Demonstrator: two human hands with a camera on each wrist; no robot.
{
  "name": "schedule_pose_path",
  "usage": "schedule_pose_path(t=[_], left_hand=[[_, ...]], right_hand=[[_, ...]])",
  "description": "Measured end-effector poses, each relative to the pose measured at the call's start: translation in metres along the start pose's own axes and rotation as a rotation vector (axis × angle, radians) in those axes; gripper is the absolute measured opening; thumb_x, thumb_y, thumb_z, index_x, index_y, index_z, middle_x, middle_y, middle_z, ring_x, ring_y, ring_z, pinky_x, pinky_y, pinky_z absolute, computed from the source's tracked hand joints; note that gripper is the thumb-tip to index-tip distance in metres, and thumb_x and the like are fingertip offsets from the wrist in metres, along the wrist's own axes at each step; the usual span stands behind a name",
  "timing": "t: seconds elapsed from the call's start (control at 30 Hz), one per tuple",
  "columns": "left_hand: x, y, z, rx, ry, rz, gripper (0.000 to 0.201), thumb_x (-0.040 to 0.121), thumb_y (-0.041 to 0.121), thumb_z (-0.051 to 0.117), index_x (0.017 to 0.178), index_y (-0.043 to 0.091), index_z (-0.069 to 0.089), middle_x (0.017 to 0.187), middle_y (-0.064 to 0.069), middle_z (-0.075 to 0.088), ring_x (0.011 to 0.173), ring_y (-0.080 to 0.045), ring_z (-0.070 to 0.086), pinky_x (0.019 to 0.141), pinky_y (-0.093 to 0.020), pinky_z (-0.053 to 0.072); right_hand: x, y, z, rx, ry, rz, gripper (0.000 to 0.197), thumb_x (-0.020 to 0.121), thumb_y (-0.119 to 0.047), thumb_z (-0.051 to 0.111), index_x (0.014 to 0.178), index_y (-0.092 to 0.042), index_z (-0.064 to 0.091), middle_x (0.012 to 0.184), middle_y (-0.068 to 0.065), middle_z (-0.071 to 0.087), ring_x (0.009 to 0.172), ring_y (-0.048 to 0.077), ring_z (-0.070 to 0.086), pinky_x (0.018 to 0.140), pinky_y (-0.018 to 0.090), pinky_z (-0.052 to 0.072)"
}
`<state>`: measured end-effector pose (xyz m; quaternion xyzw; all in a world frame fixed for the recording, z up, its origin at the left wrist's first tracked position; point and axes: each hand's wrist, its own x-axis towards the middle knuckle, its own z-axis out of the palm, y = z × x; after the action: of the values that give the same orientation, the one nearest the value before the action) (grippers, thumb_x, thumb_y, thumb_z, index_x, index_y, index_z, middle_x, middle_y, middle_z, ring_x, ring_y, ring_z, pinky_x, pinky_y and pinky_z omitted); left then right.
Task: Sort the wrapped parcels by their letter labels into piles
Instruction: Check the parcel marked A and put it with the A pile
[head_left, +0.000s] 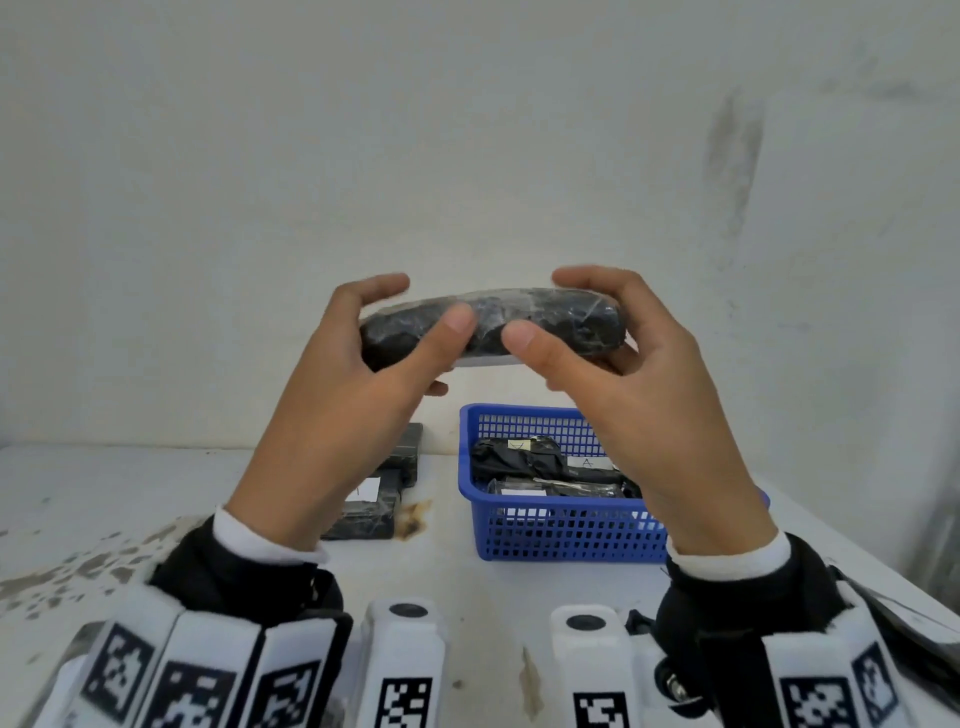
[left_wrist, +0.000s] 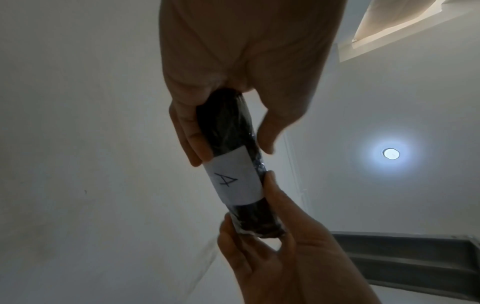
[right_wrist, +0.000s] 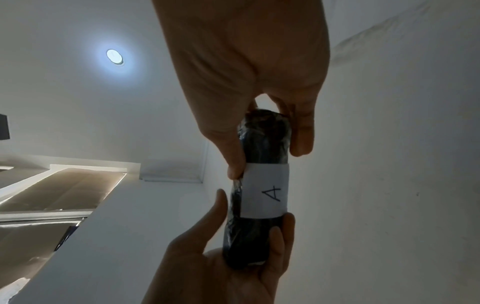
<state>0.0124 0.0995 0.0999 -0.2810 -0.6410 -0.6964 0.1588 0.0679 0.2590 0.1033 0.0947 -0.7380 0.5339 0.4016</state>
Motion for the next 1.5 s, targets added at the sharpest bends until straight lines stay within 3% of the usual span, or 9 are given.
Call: schedule_pose_path(t=[0.13, 0.3, 0.4, 0.5, 0.7, 0.83, 1.07, 1.23, 1.5], left_hand=[[0.001, 0.001, -0.005, -0.044, -0.065, 0.044, 0.075, 0.069, 0.039, 0.080, 0.132, 0.029, 0.040, 0.110, 0.005, 0.069, 0.083, -0.009, 0.070, 0.072, -0.020, 0.054], [0.004, -0.002, -0.009, -0.084, -0.055, 0.097, 0.041, 0.073, 0.035, 0.076, 0.108, 0.021, 0.061, 0.094, 0.006, 0.072, 0.085, -0.008, 0.069, 0.079, -0.030, 0.057], [0.003, -0.003, -0.006, -0.061, -0.061, 0.099, 0.045, 0.066, 0.033, 0.078, 0.104, 0.018, 0.060, 0.088, 0.008, 0.073, 0.081, -0.014, 0.073, 0.078, -0.039, 0.061], [0.002, -0.004, -0.002, 0.052, -0.086, 0.117, 0.040, 0.061, 0.035, 0.078, 0.096, 0.027, 0.062, 0.090, 0.012, 0.073, 0.079, -0.017, 0.073, 0.081, -0.042, 0.060], [-0.002, -0.005, 0.007, 0.152, -0.159, 0.158, 0.042, 0.066, 0.029, 0.083, 0.102, 0.024, 0.062, 0.093, 0.017, 0.073, 0.086, 0.002, 0.069, 0.076, -0.011, 0.051], [-0.004, -0.001, 0.007, 0.089, -0.224, 0.127, 0.035, 0.079, 0.043, 0.069, 0.110, 0.026, 0.067, 0.104, 0.010, 0.073, 0.100, -0.007, 0.069, 0.094, -0.037, 0.054], [-0.007, 0.007, 0.006, 0.047, -0.215, 0.096, 0.032, 0.084, 0.044, 0.053, 0.107, 0.031, 0.070, 0.104, 0.007, 0.073, 0.105, -0.017, 0.067, 0.098, -0.049, 0.050], [-0.008, 0.008, 0.006, 0.049, -0.200, 0.051, 0.034, 0.082, 0.054, 0.056, 0.104, 0.032, 0.070, 0.099, 0.008, 0.073, 0.099, -0.019, 0.068, 0.092, -0.041, 0.055], [-0.007, 0.008, 0.003, -0.099, -0.217, -0.004, 0.030, 0.086, 0.033, 0.055, 0.107, 0.019, 0.070, 0.103, -0.006, 0.073, 0.098, -0.019, 0.070, 0.091, -0.026, 0.055]], right_hand=[[0.003, -0.001, -0.001, -0.040, 0.079, 0.048, 0.038, 0.074, -0.061, 0.066, 0.096, -0.030, 0.064, 0.087, -0.006, 0.074, 0.068, 0.014, 0.070, 0.071, 0.036, 0.061], [0.005, 0.001, -0.006, -0.194, -0.076, 0.217, 0.064, 0.073, -0.078, 0.048, 0.101, -0.023, 0.064, 0.087, 0.000, 0.075, 0.062, 0.009, 0.067, 0.055, 0.021, 0.050], [0.004, 0.008, -0.007, -0.388, -0.089, 0.205, 0.044, 0.084, -0.071, 0.053, 0.107, -0.034, 0.061, 0.092, -0.014, 0.069, 0.072, -0.003, 0.062, 0.052, 0.006, 0.041], [0.004, 0.008, -0.007, -0.322, -0.043, 0.089, 0.025, 0.091, -0.054, 0.059, 0.110, -0.039, 0.064, 0.096, -0.019, 0.069, 0.062, 0.001, 0.057, 0.055, 0.007, 0.041], [0.000, -0.008, -0.002, 0.028, -0.212, 0.068, 0.045, 0.077, -0.055, 0.061, 0.115, -0.034, 0.072, 0.090, -0.004, 0.074, 0.063, 0.012, 0.066, 0.058, 0.024, 0.054], [0.002, -0.003, -0.006, 0.088, -0.152, 0.063, 0.041, 0.074, -0.049, 0.066, 0.106, -0.025, 0.077, 0.087, 0.005, 0.075, 0.063, 0.017, 0.067, 0.062, 0.030, 0.058], [0.003, -0.001, -0.011, 0.123, -0.201, 0.032, 0.040, 0.073, -0.044, 0.070, 0.106, -0.023, 0.076, 0.092, 0.003, 0.075, 0.067, 0.022, 0.069, 0.070, 0.032, 0.059], [0.001, 0.000, -0.006, 0.088, -0.221, 0.002, 0.039, 0.073, -0.044, 0.071, 0.107, -0.024, 0.074, 0.099, -0.003, 0.074, 0.070, 0.019, 0.071, 0.073, 0.032, 0.060], [-0.001, -0.002, -0.001, 0.059, -0.203, -0.030, 0.028, 0.076, -0.040, 0.073, 0.101, -0.028, 0.073, 0.103, -0.006, 0.073, 0.074, 0.021, 0.072, 0.082, 0.039, 0.061]])
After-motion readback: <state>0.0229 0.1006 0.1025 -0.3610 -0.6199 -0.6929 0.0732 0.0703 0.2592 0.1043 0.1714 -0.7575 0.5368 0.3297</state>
